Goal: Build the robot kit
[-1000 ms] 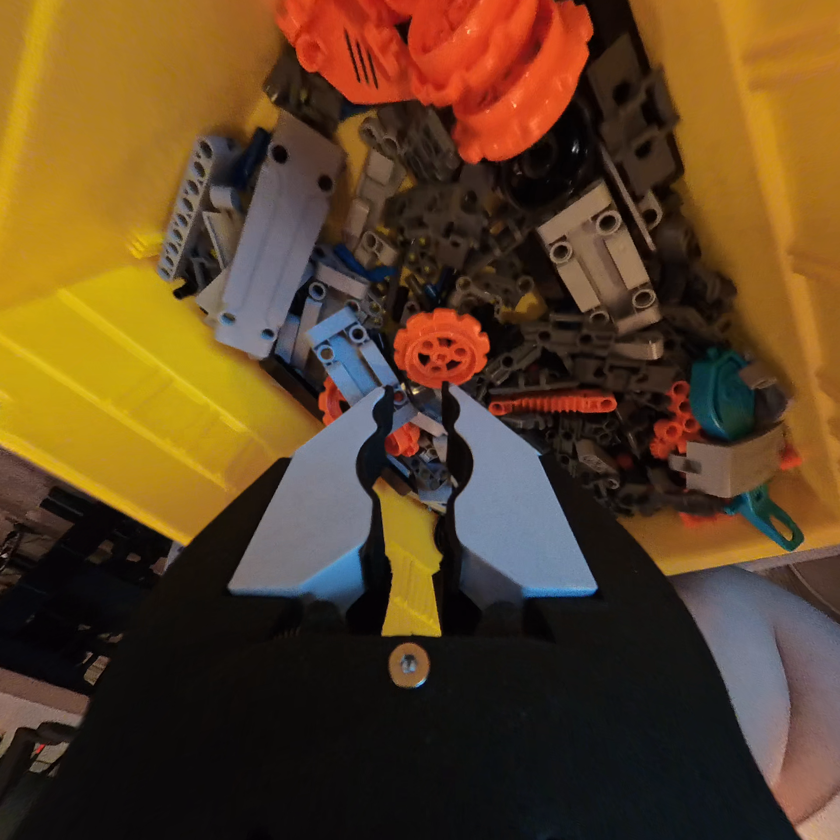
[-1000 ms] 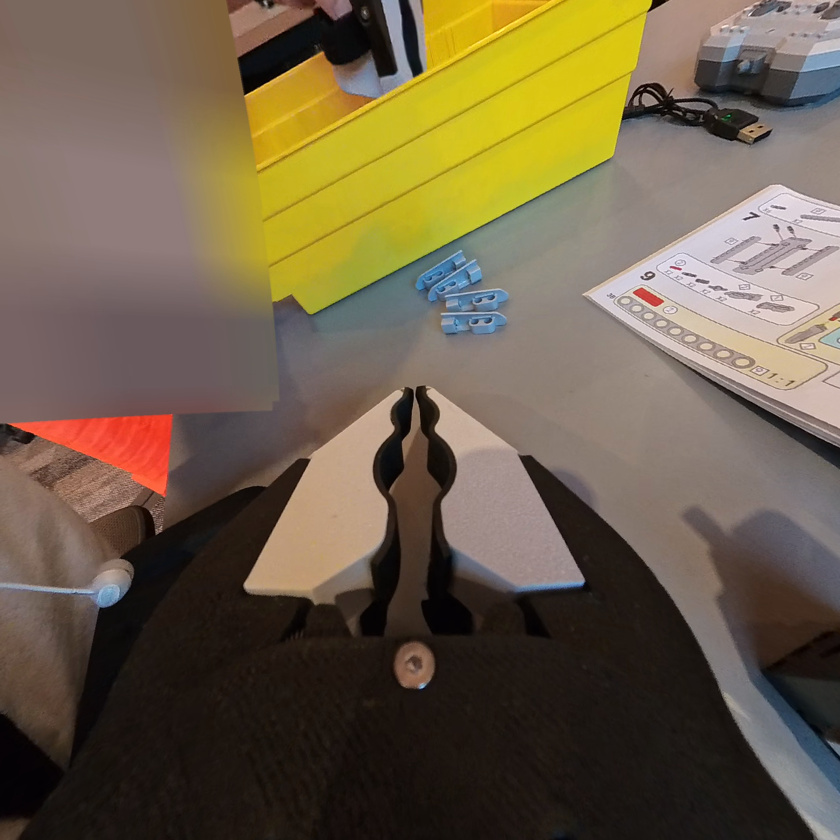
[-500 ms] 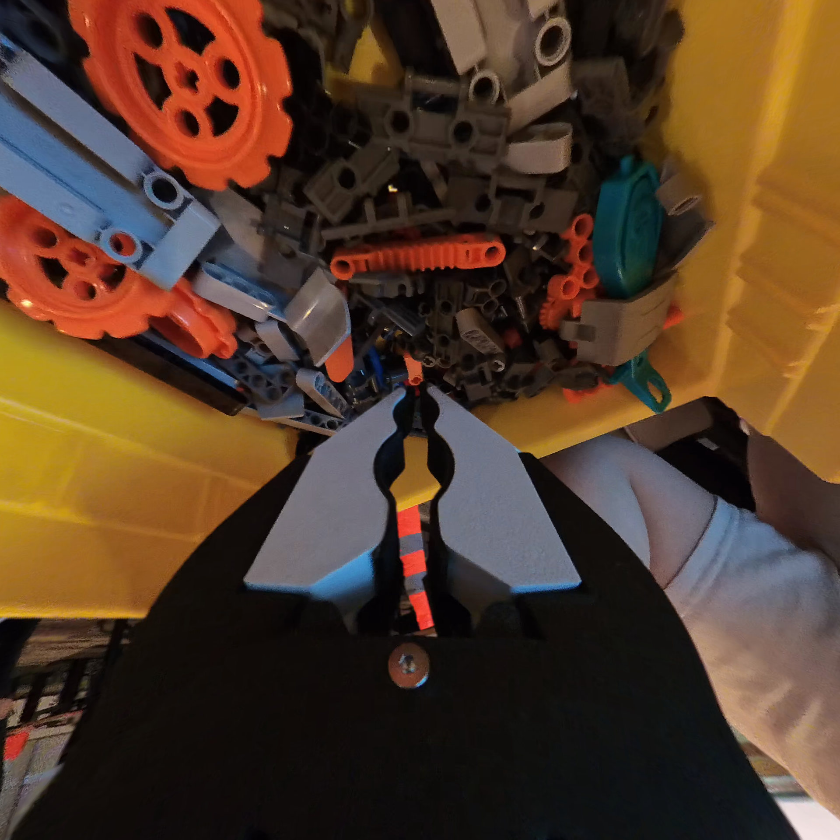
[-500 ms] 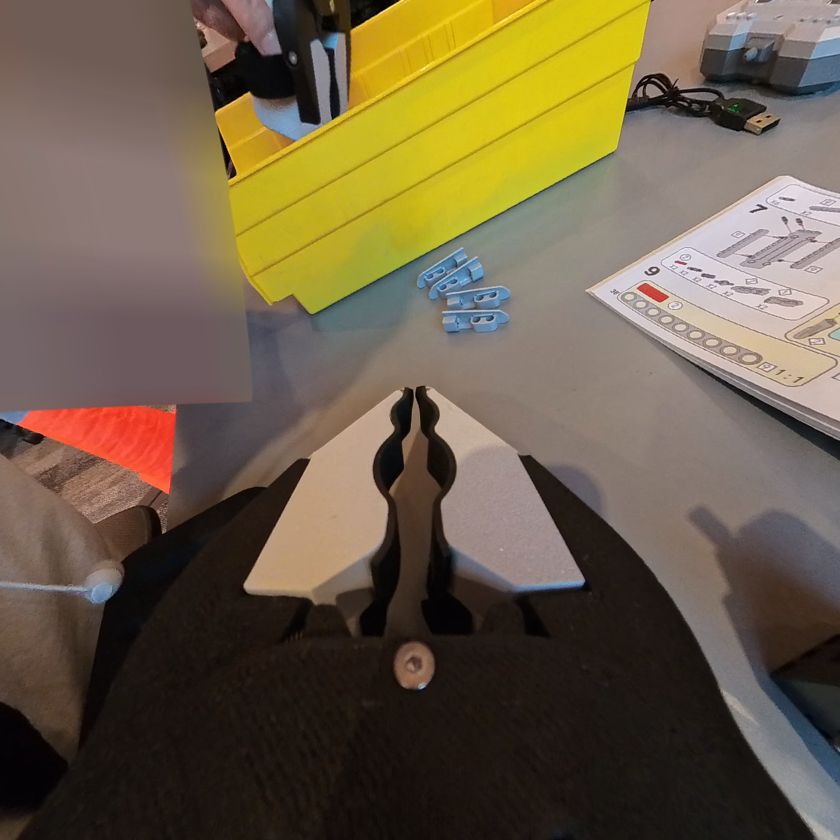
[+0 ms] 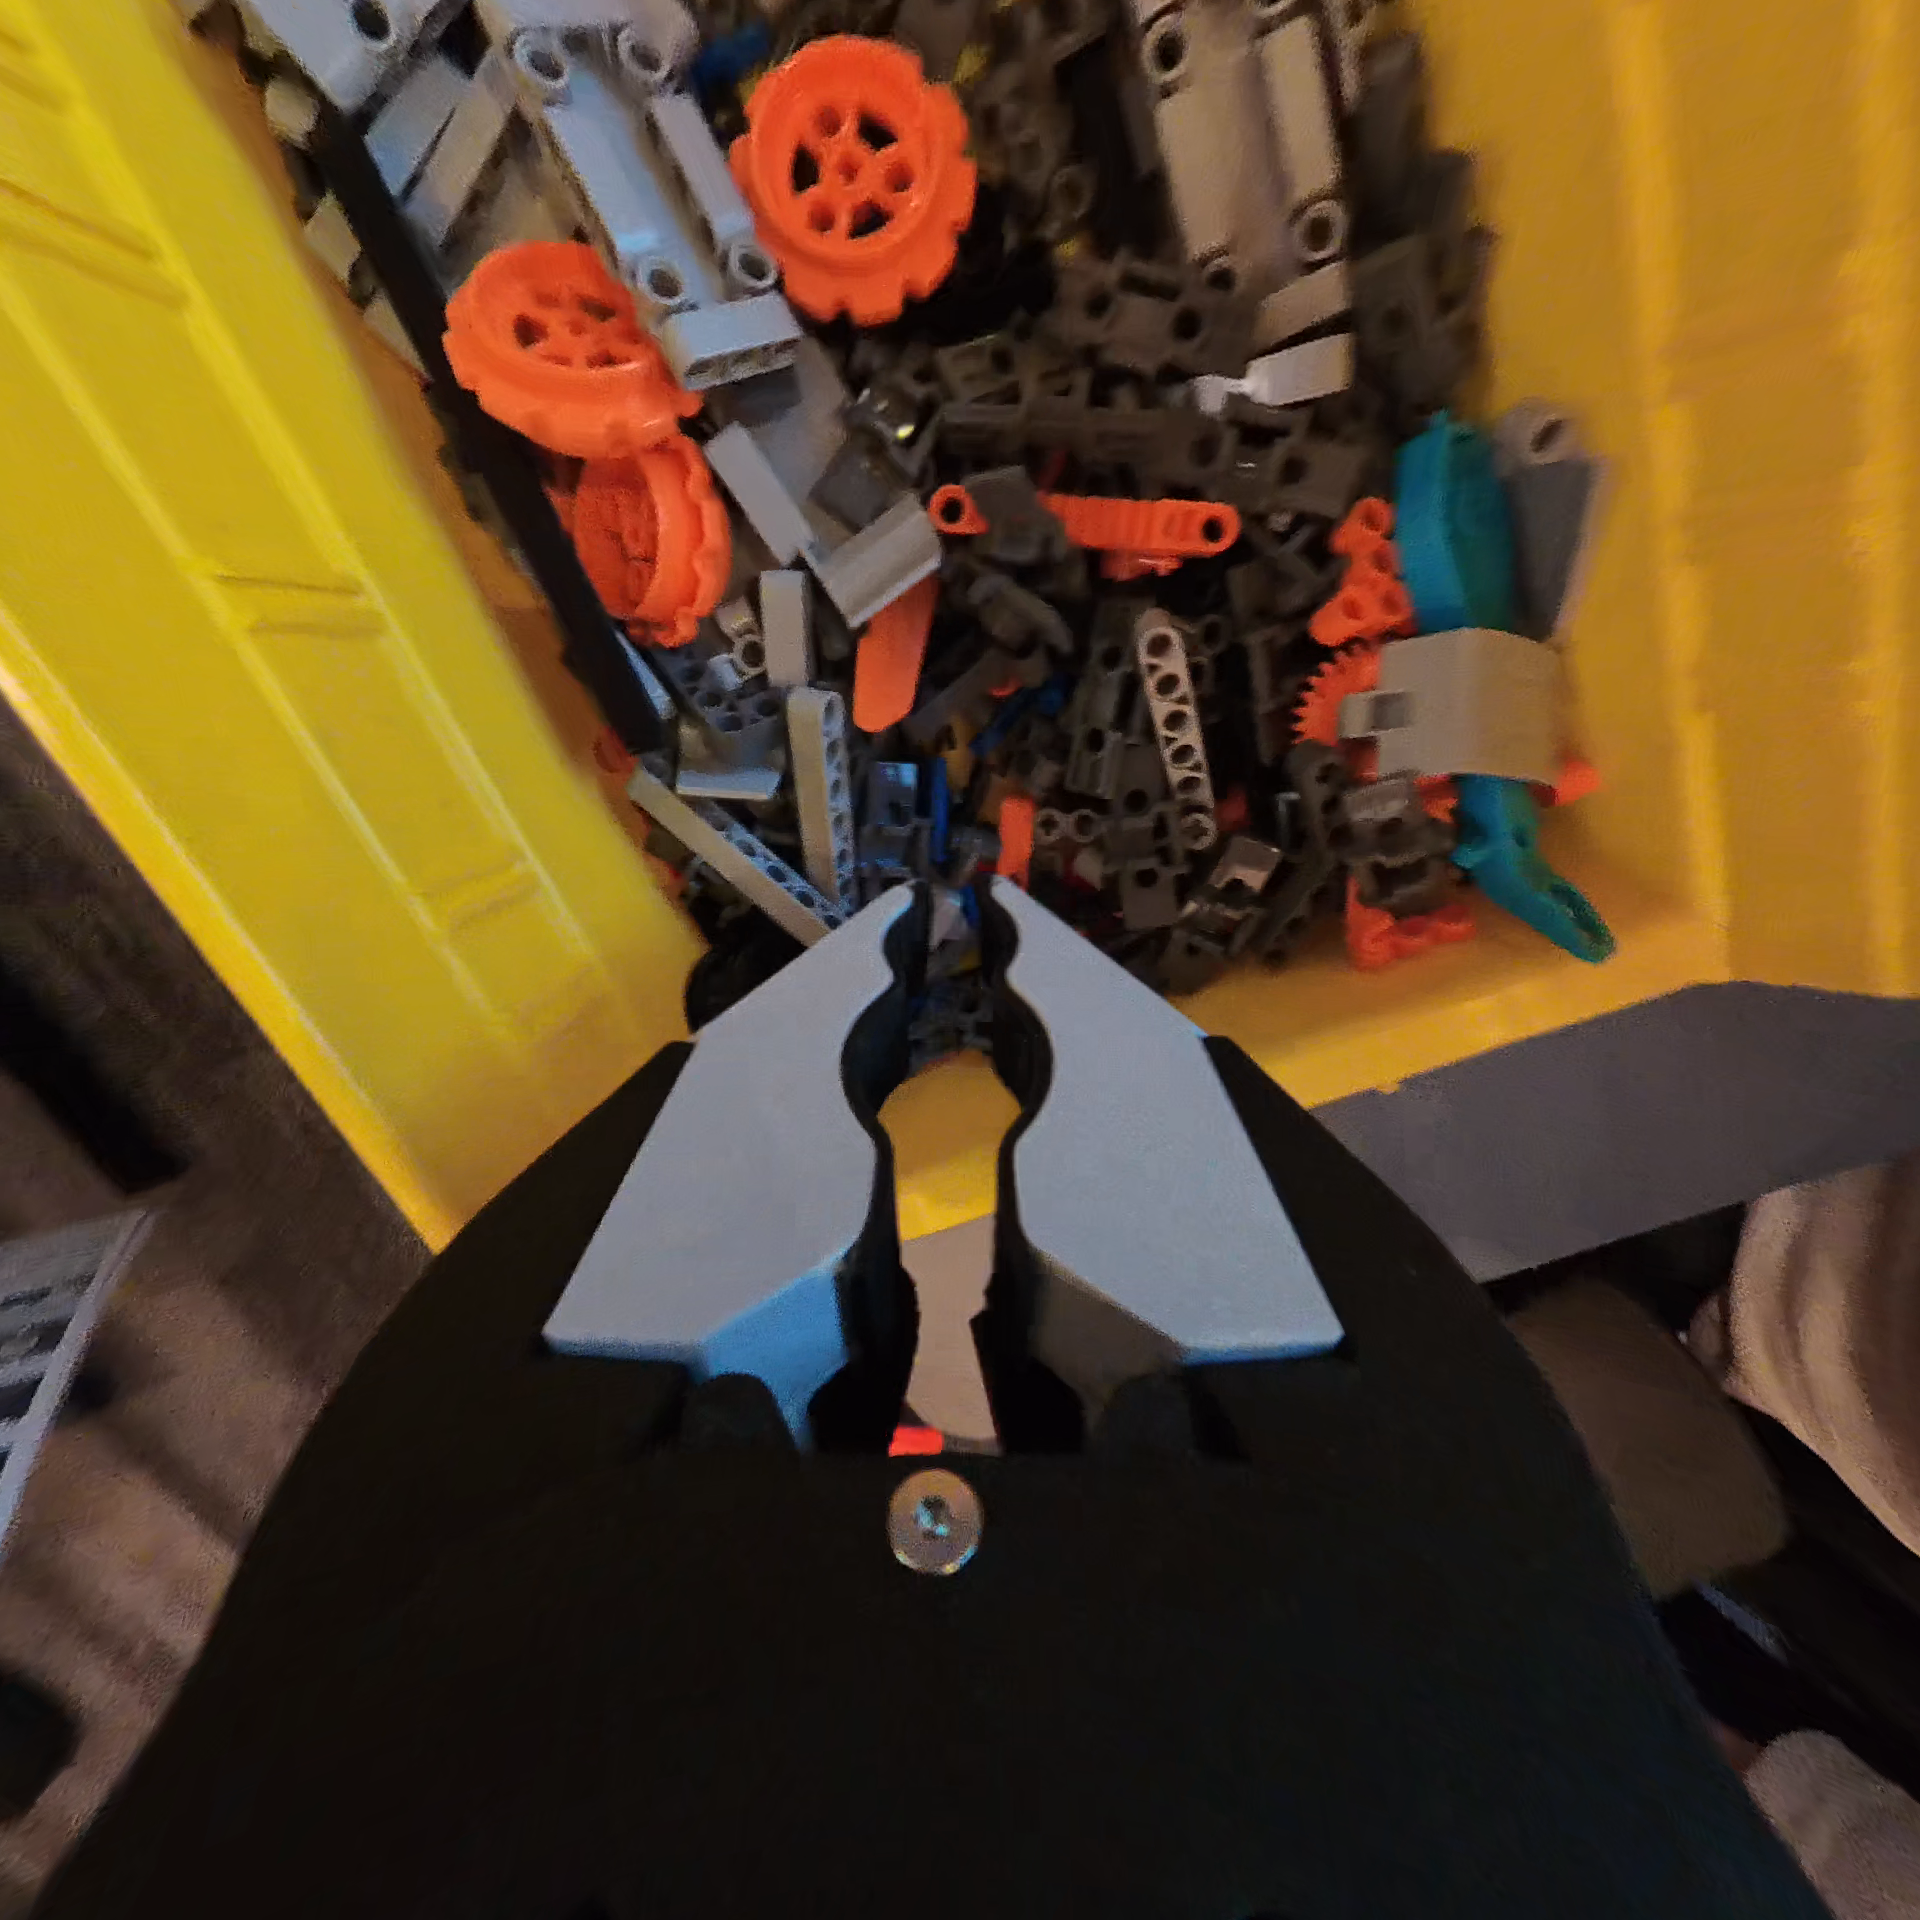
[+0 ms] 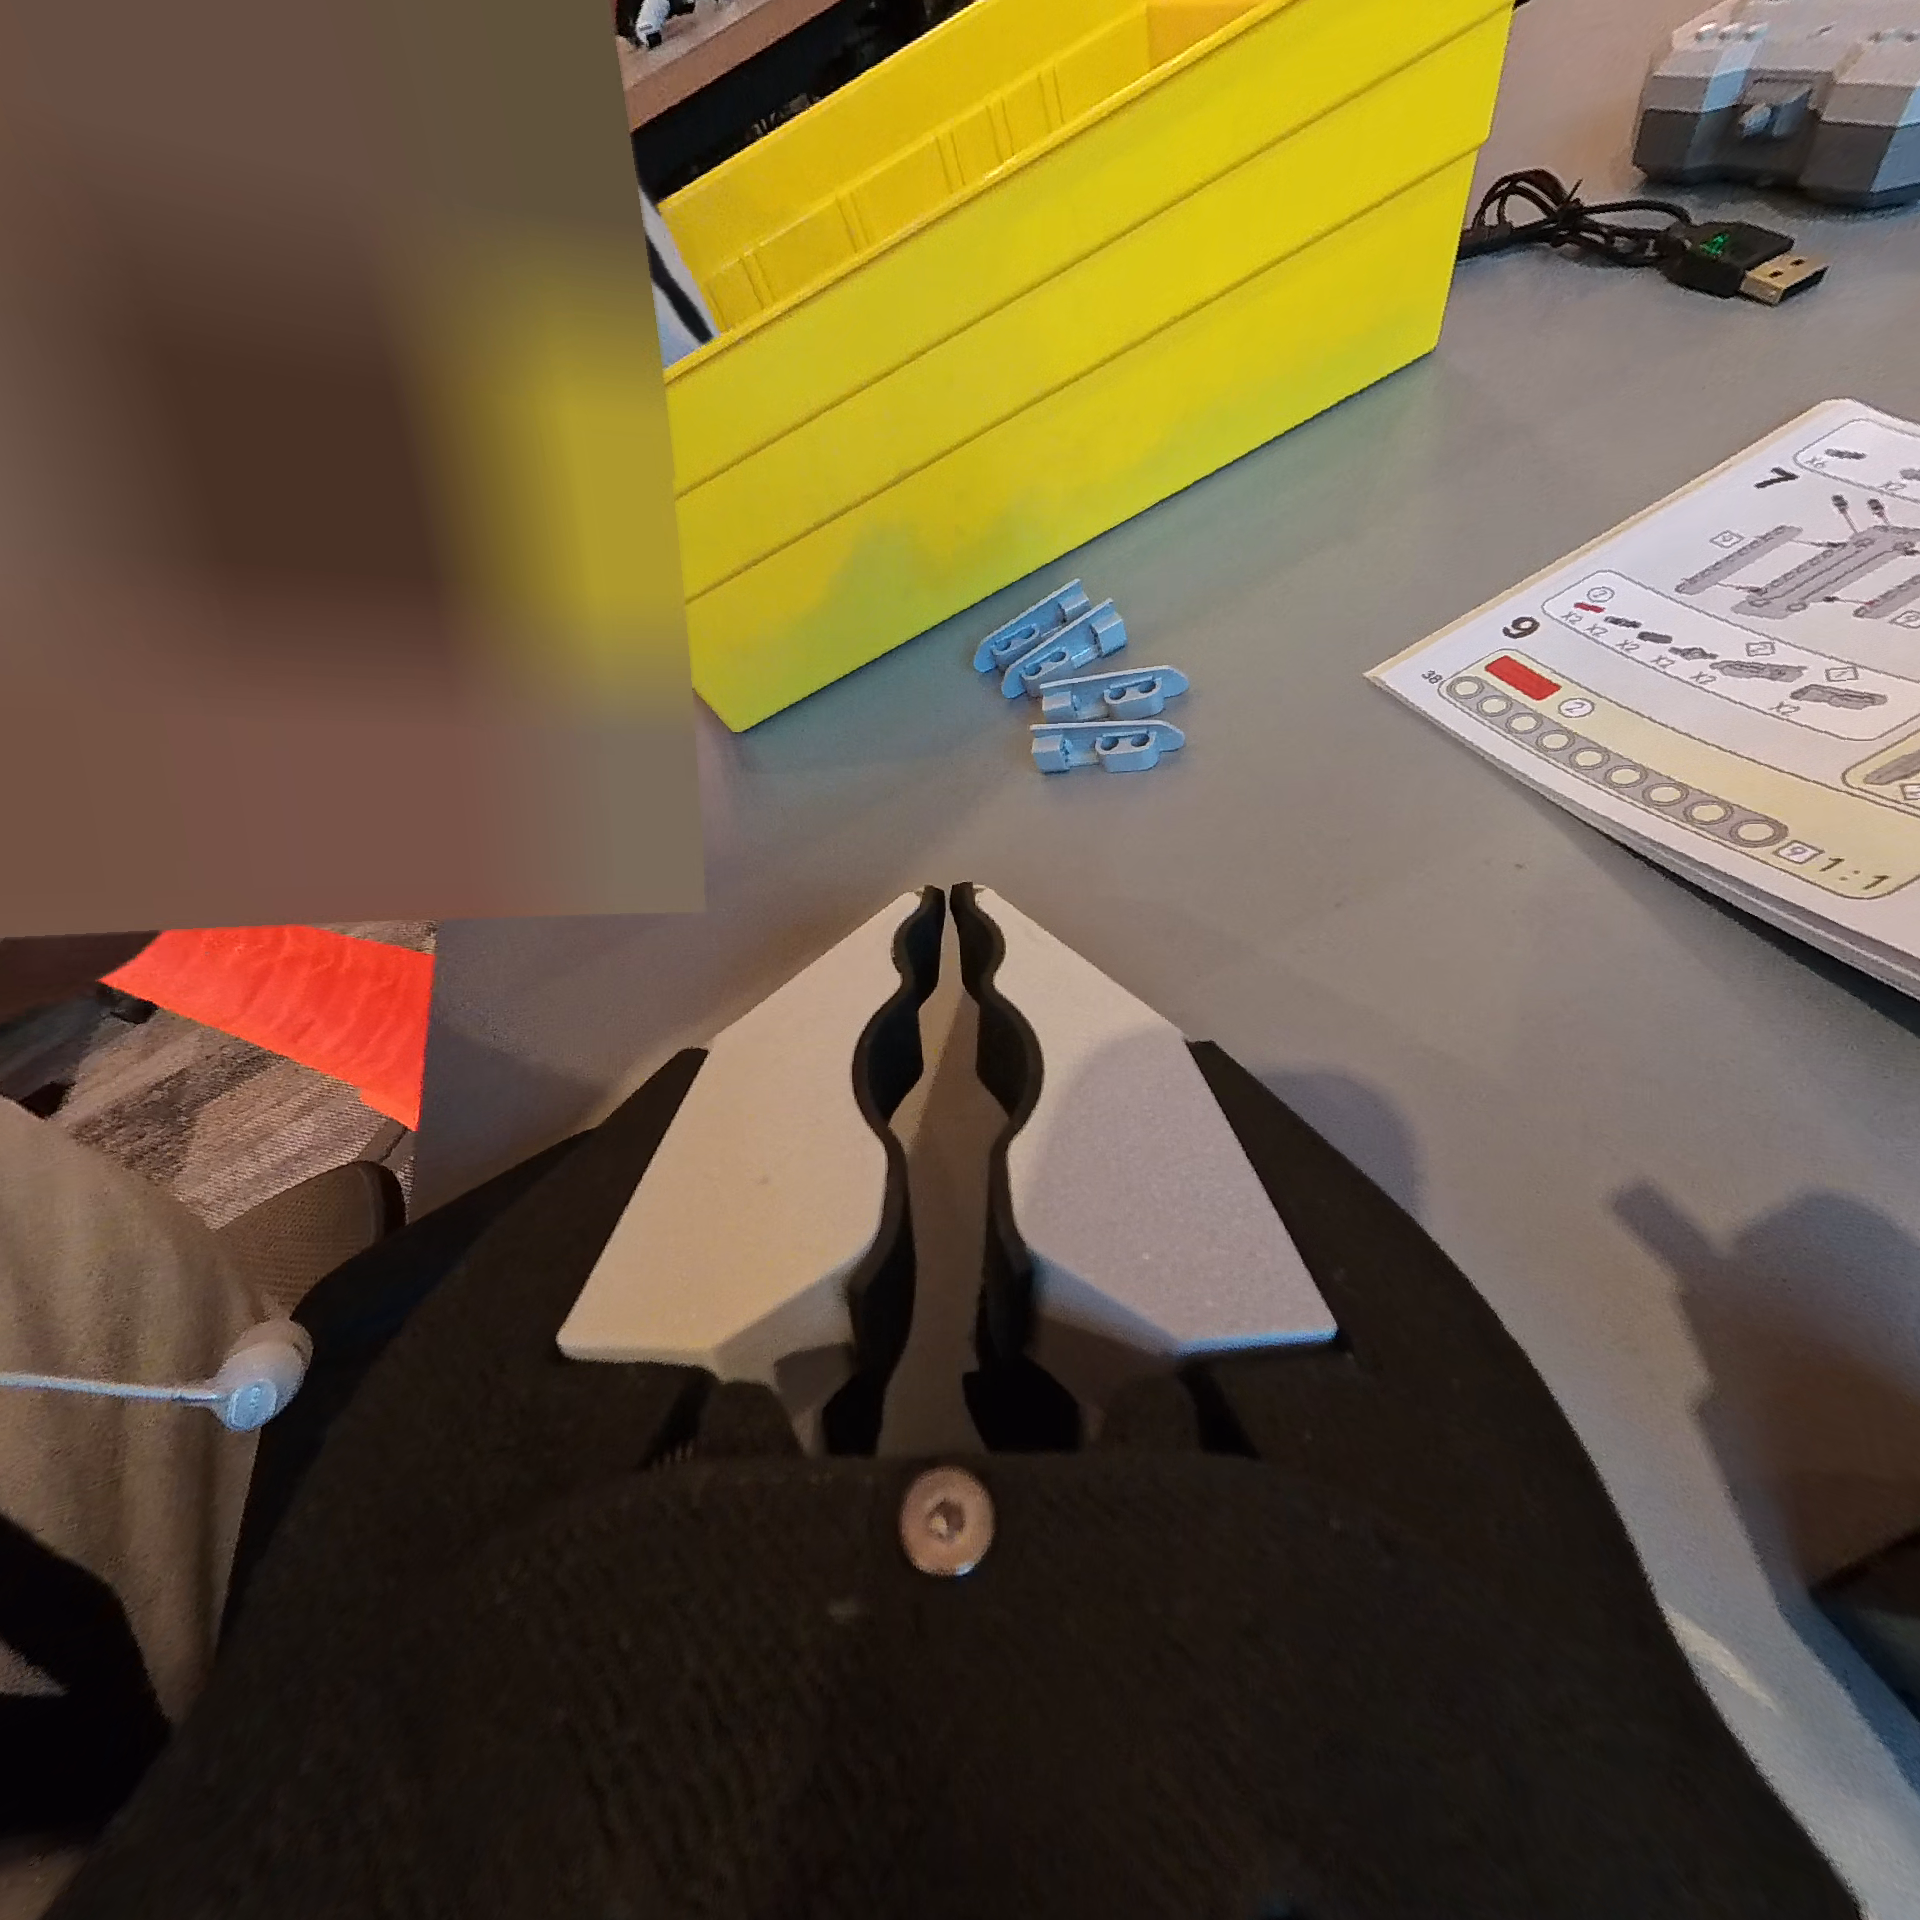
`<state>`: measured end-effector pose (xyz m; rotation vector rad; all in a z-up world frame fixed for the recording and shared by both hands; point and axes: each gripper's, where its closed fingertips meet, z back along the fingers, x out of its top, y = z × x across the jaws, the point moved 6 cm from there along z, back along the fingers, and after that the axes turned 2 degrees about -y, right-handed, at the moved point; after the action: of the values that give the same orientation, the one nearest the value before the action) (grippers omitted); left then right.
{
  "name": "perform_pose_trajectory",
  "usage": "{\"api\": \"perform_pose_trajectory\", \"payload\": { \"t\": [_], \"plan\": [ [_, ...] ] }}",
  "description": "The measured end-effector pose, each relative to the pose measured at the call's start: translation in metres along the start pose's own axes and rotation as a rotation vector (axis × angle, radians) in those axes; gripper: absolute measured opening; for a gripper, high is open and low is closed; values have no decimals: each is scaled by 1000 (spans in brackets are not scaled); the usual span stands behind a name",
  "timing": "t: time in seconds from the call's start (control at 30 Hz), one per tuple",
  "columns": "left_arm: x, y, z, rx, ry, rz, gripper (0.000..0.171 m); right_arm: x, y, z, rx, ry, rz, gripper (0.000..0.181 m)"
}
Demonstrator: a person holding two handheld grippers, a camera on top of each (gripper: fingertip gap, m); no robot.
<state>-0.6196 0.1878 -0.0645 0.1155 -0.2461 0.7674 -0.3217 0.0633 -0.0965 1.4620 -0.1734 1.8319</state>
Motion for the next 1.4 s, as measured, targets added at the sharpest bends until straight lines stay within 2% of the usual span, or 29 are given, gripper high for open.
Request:
{"api": "perform_pose_trajectory", "payload": {
  "t": [0.03,0.07,0.13,0.27,0.33,0.5,0.57,0.63,0.77,1.13,1.2,1.27,1.4],
  "plan": [
    [-3,-2,1,2,-23,-2,18,0,0,0,1,-2,-1,1],
    [-7,-2,1,25,-34,-6,22,0,0,0,2,-4,-5,1],
    [-16,-2,-3,47,-12,-36,14,0,-2,0,4,-3,-20,1],
    [-20,-11,-15,-41,10,-136,5,1,-2,0,16,-11,-47,1],
    [-17,-5,-18,8,10,-181,0,0,-2,0,17,-10,-43,1],
    [-16,-6,-27,-69,65,-194,0,1,-2,0,19,-12,-47,1],
    [-13,-7,-28,-91,51,-197,0,1,-3,0,21,-13,-55,1],
    [-11,-5,-29,-63,60,-211,9,1,-3,1,22,-14,-60,1],
    [-6,-2,-29,-5,78,-271,8,1,-4,1,23,-14,-68,1],
    [16,-12,-35,-66,99,-322,12,1,-3,0,35,-17,-83,1],
    [17,-8,-34,-30,117,-334,13,0,-3,1,37,-17,-85,1],
    [16,-2,-29,4,117,-317,12,0,-3,0,40,-18,-88,1],
    [5,-2,-21,-40,134,-246,11,0,-3,0,41,-13,-96,1]
  ]
}}
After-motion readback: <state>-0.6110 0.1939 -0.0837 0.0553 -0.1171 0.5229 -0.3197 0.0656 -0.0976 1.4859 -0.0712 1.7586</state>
